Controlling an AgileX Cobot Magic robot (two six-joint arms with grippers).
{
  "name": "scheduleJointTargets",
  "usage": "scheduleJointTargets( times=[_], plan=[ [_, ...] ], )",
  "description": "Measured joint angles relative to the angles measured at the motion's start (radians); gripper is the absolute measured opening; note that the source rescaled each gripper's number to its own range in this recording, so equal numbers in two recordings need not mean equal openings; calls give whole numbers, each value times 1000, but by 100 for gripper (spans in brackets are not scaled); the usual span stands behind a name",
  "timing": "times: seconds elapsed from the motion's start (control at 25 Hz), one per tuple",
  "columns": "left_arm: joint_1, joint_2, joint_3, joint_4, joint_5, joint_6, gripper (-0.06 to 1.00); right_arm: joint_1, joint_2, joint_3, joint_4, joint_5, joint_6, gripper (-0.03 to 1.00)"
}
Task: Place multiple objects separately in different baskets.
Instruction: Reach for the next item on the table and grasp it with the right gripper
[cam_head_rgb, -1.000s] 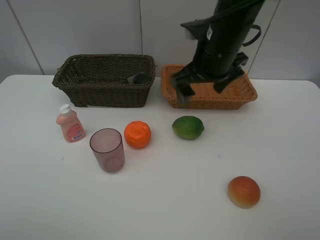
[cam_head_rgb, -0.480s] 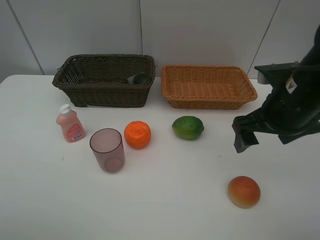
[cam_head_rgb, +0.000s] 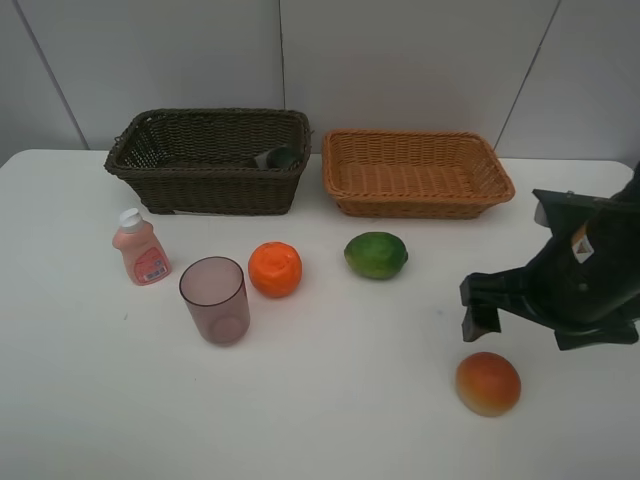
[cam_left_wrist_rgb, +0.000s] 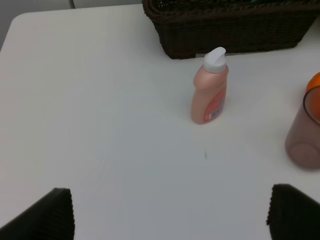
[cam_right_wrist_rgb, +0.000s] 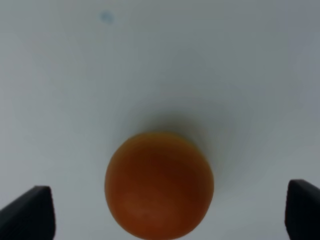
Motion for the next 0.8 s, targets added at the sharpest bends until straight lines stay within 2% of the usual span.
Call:
scheduleJointTargets(
  times=[0.8],
  plan=[
    [0,0,0,0,0,0,100,26,281,23,69,-159,24,100]
  ],
)
